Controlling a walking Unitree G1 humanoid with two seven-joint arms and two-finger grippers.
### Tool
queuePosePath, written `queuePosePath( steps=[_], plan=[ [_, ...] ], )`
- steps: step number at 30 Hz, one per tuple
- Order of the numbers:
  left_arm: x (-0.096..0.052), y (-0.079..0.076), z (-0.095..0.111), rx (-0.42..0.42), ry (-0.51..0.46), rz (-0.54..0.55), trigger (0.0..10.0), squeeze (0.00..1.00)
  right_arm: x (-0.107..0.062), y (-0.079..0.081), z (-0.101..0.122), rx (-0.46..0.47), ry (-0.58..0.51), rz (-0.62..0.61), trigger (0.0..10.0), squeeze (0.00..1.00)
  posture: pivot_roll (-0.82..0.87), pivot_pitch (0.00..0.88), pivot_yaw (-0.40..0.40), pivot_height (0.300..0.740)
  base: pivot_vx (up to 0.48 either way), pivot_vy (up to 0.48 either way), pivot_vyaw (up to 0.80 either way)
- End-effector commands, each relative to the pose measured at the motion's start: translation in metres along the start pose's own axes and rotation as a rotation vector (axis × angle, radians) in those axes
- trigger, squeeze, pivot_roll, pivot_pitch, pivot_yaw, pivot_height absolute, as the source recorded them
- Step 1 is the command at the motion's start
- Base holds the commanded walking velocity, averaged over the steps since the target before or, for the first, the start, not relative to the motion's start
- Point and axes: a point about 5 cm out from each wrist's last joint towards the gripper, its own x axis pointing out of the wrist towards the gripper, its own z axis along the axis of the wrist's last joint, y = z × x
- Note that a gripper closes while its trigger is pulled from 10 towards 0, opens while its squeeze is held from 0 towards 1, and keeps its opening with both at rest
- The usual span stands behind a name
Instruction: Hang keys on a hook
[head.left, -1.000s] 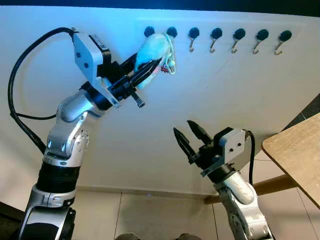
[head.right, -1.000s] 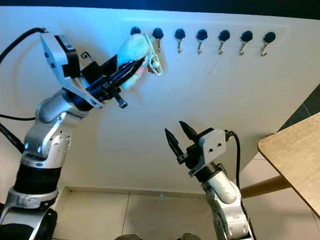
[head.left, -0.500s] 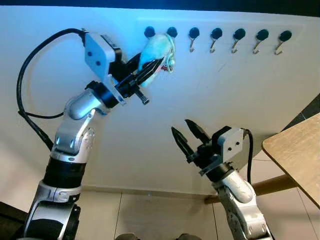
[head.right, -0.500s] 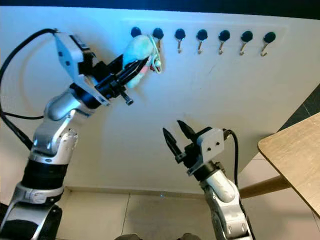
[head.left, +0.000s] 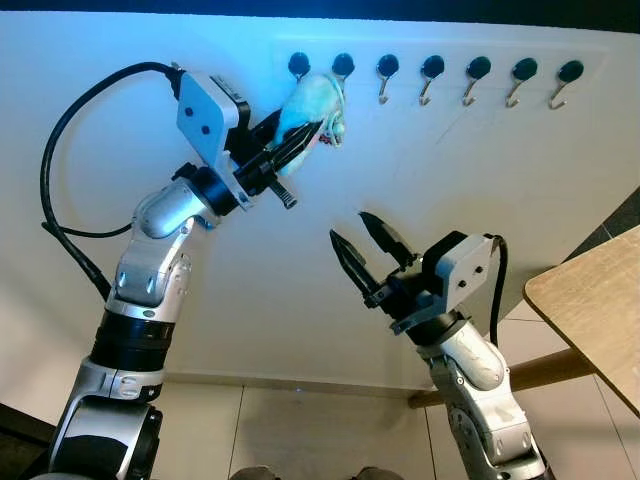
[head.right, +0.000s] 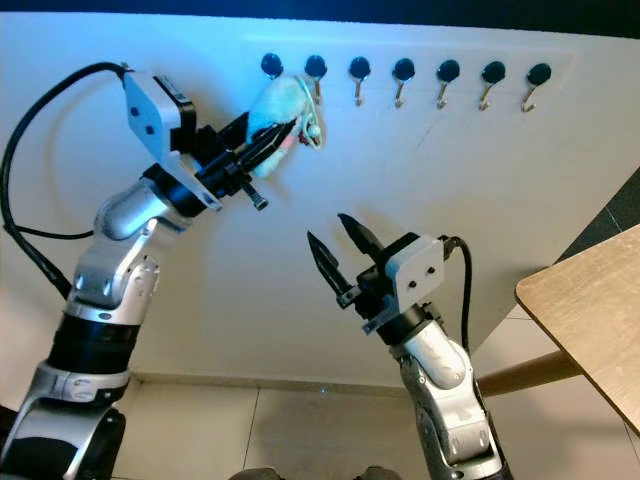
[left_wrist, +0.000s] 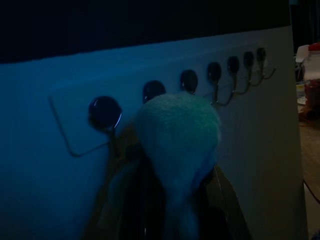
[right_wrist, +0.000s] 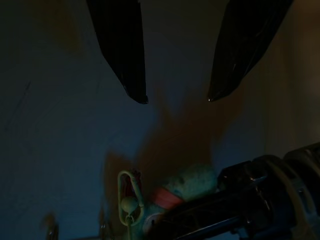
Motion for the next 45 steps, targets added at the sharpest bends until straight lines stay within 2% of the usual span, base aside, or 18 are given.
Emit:
queuePosePath(
  steps=[1,5,10,11,19,26,32,40,45],
  plan=[
    [-0.01,0.011,0.0,0.023,0.013,0.041,10.0,0.0,-0.001,0.001,0.001,0.012,0.004,0.003,10.0,0.0,0.01,0.077,0.017,0.74,0.0,0.0,0.0],
    [-0.023,0.027,0.0,0.053,0.042,0.091,10.0,0.0,-0.002,0.002,0.0,0.016,0.012,0.005,10.0,0.0,0.02,0.08,0.013,0.74,0.0,0.0,0.0],
    [-0.031,0.035,0.001,0.073,0.06,0.112,10.0,0.0,-0.002,0.002,0.0,0.017,0.014,0.006,10.0,0.0,0.02,0.079,0.012,0.74,0.0,0.0,0.0],
    [-0.036,0.04,0.001,0.082,0.073,0.117,10.0,0.0,-0.002,0.002,0.0,0.017,0.016,0.007,10.0,0.0,0.02,0.08,0.011,0.74,0.0,0.0,0.0],
    [-0.048,0.047,0.0,0.078,0.09,0.129,10.0,0.0,-0.003,0.002,-0.001,0.018,0.02,0.007,10.0,0.0,0.02,0.079,0.011,0.74,0.0,0.0,0.0],
    [-0.049,0.048,0.006,0.05,0.05,0.114,10.0,0.0,-0.003,0.002,-0.001,0.019,0.021,0.007,10.0,0.0,0.02,0.08,0.01,0.74,0.0,0.0,0.0],
    [-0.045,0.038,0.011,-0.014,0.012,0.019,10.0,0.0,-0.003,0.002,0.0,0.021,0.021,0.006,10.0,0.0,0.02,0.083,0.011,0.74,0.0,0.0,0.0],
    [-0.048,0.042,0.011,-0.037,0.001,0.032,10.0,0.0,-0.004,0.002,-0.001,0.022,0.022,0.006,10.0,0.0,0.02,0.081,0.011,0.74,0.0,0.0,0.0],
    [-0.054,0.046,-0.001,-0.083,0.064,0.071,10.0,0.0,-0.004,0.003,-0.001,0.021,0.027,0.01,10.0,0.0,0.02,0.079,0.011,0.74,0.0,0.0,0.0]
  ],
)
